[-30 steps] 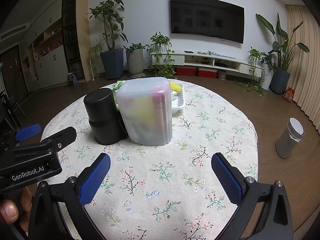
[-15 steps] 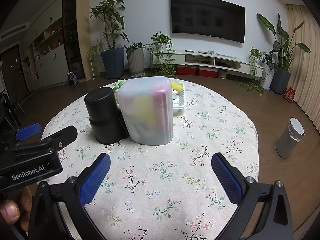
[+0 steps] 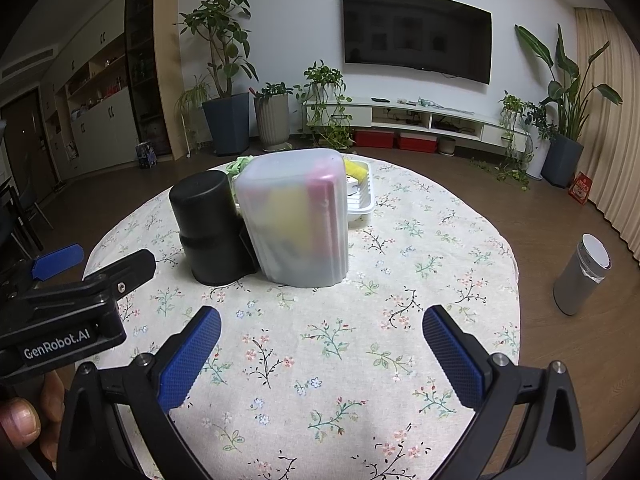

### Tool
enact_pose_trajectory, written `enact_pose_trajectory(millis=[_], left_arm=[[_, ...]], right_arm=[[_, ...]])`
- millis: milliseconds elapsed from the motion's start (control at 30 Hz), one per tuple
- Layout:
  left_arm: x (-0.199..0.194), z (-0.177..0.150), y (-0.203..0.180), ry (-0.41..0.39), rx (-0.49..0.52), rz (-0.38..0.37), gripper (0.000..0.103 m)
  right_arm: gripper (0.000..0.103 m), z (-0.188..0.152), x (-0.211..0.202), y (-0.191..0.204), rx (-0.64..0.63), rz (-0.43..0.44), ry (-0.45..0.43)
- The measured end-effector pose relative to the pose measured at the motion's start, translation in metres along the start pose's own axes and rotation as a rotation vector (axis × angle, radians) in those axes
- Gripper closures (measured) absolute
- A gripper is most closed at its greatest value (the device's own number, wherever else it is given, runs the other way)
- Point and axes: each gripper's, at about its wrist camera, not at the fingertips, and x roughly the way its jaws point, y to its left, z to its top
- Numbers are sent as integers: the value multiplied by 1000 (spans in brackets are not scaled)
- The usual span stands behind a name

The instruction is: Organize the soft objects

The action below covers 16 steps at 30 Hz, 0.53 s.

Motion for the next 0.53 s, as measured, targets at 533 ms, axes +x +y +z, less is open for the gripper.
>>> enact_pose_trajectory(millis=[533], left_arm=[[-1, 0, 3, -17, -7, 8, 0]], right_arm=[[0, -1, 0, 2, -4, 2, 4]])
